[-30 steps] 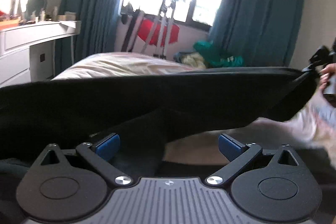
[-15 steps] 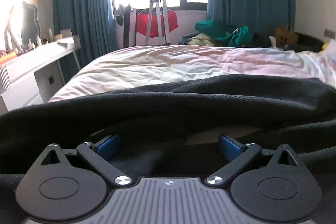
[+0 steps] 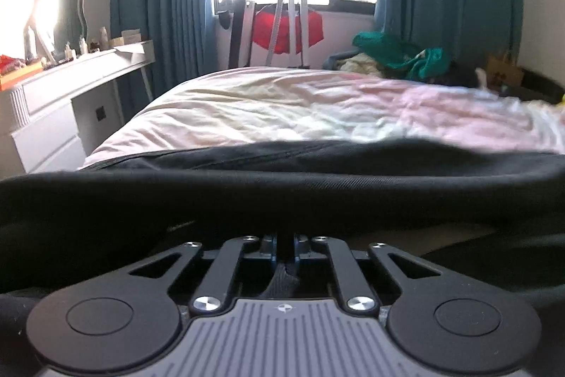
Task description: Fold clothes
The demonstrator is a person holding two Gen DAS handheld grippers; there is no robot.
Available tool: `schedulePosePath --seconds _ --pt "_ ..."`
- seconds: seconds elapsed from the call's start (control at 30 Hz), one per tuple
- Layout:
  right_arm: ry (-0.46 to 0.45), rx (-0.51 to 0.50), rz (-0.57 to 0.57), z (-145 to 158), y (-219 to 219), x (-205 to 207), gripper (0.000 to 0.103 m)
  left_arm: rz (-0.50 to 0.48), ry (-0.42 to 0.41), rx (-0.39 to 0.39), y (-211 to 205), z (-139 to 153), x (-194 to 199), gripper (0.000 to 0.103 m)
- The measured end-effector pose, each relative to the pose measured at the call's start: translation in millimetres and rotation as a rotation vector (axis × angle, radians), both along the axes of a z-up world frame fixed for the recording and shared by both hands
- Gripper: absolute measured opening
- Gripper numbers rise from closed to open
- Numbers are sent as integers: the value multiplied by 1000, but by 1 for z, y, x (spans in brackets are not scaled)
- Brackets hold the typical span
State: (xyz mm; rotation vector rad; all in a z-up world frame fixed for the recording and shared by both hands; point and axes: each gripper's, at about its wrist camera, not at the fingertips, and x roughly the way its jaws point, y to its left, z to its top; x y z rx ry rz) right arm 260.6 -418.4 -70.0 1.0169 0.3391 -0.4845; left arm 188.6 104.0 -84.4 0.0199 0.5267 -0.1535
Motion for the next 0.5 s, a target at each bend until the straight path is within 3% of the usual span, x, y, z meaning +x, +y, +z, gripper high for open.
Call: schedulePosePath --seconds 0.13,0.2,0.27,0.37,0.5 --pt "-55 -188 83 89 14 66 5 -34 -36 -162 22 26 -4 6" --pt "-138 -289 109 130 20 78 5 -65 -64 -225 32 38 -11 6" --pt "-212 -414 129 153 23 76 4 -105 -80 -277 40 48 -17 6" --pt "-193 -477 116 130 7 55 4 -180 -61 -290 39 52 -22 6" --pt "-24 -385 38 46 -31 3 5 -250 38 -243 22 35 -23 6"
